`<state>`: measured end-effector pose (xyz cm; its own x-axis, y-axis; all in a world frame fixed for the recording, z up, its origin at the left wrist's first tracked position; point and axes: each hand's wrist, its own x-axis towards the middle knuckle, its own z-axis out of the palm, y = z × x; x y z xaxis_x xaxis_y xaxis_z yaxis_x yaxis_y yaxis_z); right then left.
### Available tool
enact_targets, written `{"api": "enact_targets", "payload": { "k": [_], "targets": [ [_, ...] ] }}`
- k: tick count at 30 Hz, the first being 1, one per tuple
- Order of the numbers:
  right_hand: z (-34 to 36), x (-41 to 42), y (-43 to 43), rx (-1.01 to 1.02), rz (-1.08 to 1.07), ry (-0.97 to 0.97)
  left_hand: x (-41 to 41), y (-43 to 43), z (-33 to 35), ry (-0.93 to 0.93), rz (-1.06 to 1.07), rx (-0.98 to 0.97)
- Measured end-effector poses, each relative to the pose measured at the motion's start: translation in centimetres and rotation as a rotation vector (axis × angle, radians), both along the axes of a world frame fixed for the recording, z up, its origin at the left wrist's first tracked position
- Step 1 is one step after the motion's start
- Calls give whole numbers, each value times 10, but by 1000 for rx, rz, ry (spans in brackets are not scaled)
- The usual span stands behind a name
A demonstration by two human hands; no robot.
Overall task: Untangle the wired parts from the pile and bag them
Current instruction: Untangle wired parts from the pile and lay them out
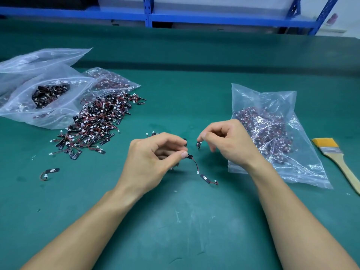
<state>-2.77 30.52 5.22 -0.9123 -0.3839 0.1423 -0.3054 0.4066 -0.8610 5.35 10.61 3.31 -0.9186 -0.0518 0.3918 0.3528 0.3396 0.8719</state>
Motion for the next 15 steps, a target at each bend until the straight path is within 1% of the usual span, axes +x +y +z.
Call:
{"api": "enact_targets", "payload": {
  "k": [3,7,9,12,14,15],
  "targets": [
    [1,-3,2,-52,-62,17,-1,1,-1,6,-43,-97],
    [-3,-3,-2,6,-87,24,-8,7,0,104,-72,-347],
    [-5,-4,-3,16,-91,27,-13,4,2,150,-17,-426],
    [-6,-5,-1,14,-117,26,-21,-15,8,185,126,-398],
    [-7,-7,0,8,-129,23,-29,-37,12,170,239,-422],
    [-8,-7,0,5,-131,23,-33,-49,13,135,277,-457]
  ]
}}
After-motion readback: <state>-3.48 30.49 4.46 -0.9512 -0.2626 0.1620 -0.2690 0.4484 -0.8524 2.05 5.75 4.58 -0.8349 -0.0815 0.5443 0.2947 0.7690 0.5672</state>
